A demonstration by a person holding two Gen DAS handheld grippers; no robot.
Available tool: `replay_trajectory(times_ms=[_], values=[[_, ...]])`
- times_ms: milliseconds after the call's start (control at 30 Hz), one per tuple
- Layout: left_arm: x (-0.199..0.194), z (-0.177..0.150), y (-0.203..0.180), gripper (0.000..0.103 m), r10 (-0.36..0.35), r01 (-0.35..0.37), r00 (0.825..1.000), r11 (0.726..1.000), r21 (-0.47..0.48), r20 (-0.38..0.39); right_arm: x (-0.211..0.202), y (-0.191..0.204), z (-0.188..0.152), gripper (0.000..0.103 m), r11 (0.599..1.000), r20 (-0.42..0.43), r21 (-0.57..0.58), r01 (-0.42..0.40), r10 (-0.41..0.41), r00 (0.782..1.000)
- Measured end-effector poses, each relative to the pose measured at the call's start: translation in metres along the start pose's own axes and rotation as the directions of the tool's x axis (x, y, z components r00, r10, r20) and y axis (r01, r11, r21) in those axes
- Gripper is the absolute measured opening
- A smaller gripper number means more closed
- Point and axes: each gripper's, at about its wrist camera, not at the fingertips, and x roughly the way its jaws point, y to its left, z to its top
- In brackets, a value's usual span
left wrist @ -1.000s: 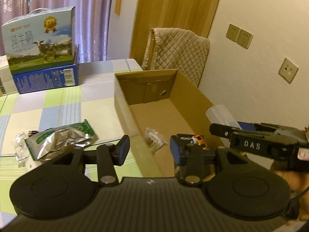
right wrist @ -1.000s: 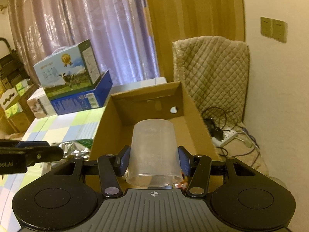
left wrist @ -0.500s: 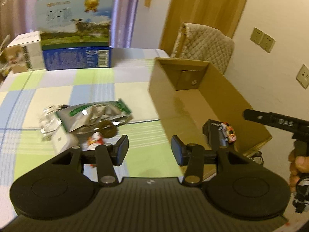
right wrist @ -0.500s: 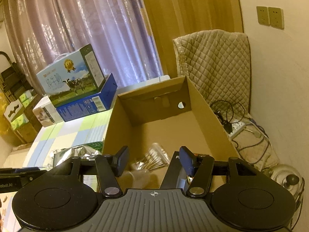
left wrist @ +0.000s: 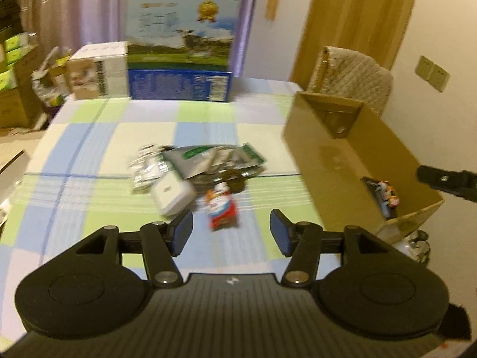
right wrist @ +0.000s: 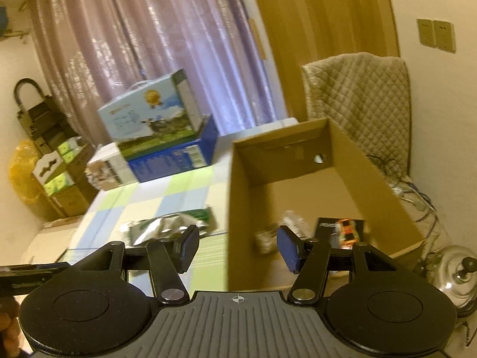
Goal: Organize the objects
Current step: 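Drop the swab bag in the box from the left tool while the right tool opens, then move both open tools back over the pile of items on the table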
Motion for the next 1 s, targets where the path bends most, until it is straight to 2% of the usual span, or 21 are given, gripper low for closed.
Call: replay_trajectory(times_ms=[200,400,633,700,767,1000], values=[[-0.017,-0.015,0.037,0.055,0.052,-0.052,0.999,0.997,-0.051,0.002,-0.005,0.036,-0.019,0.055,0.999,-0.006,-0.029,-0.043,0.043,0.999],[-0.028,-0.021,0.062,0.056,0.081,-0.081,0.997,0.994,-0.08,0.003,0.001,0.063,-0.044,0.055,0.995,-0.056,-0.06,-0.084,0.081,0.995],[-0.038,-0.019,0.074,0.06,0.085,-0.084,0.996,0.993,-0.078,0.022,0.002,0.084,-0.057,0.055,0.991,-0.08,-0.098,-0.097,0.089,0.993],[-0.042,-0.018,0.075,0.064,0.083,-0.08,0.996,0.994,-0.073,0.029,0.0,0.09,-0.058,0.055,0.989,-0.079,-0.112,-0.094,0.086,0.993],[-0.046,-0.019,0.077,0.073,0.079,-0.076,0.996,0.995,-0.065,0.036,-0.002,0.095,-0.058,0.055,0.987,-0.08,-0.127,-0.094,0.084,0.993],[-0.052,-0.017,0.079,0.074,0.065,-0.063,0.997,0.997,-0.045,0.047,-0.002,0.116,-0.061,0.055,0.979,-0.085,-0.175,-0.102,0.088,0.993]])
